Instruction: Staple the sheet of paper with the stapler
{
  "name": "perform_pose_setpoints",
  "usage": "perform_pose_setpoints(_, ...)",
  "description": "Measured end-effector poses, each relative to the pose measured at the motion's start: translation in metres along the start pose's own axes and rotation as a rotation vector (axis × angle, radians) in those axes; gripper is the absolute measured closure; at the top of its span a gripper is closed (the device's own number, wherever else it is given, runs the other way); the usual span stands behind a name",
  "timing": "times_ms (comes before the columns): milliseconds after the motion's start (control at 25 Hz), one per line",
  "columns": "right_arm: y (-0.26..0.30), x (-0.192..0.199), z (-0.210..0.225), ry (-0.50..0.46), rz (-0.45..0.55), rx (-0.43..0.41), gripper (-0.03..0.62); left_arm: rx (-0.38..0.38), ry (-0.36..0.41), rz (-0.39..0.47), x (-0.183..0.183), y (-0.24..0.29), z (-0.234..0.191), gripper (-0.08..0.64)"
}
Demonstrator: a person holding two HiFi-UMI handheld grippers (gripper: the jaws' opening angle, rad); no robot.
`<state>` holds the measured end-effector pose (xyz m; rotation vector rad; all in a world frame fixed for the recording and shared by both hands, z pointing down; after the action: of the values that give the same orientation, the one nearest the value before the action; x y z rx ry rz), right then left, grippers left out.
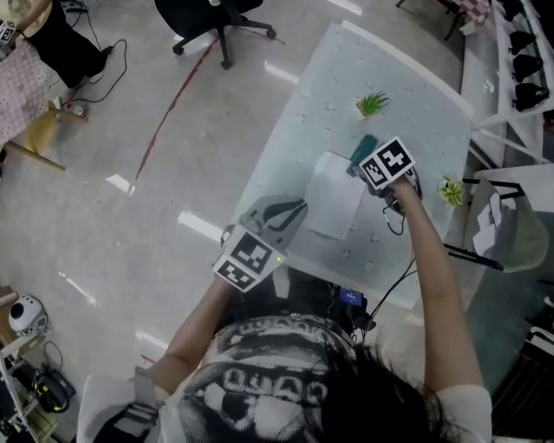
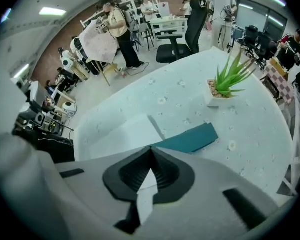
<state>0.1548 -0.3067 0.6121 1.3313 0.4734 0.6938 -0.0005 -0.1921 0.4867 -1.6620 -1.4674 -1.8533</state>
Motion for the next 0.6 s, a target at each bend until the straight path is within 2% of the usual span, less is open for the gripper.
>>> perform_pose_setpoints(200,0.0,-0.002,-0.001,0.003,0.006,0.002,0.588,0.029,-0.005,-0.001,0.001,0.016,0.0,0.548)
perform_pose_setpoints(400,0.001,-0.003,-0.002,-0.03,-0.045,0.024,0.588,0.066,0.005,0.0,-0.001,0.031,0.01,0.548)
perform_pose_setpoints(600,0.001,-0.001,-0.001,-0.031,-0.042,0.01,0.588,0.09,0.021,-0.002,-0.003,0.041,0.017,0.548)
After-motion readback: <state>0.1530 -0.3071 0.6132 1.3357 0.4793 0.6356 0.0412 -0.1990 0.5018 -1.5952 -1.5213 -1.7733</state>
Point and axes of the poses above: the fingertips, and each gripper's own axes: y forward along the fingers, z to its right, x out of its underside, the point moved 2 cm from there along -y, backward along the fingers, and after that the axes turned 7 degrees about -z, right-handed, at the moved point
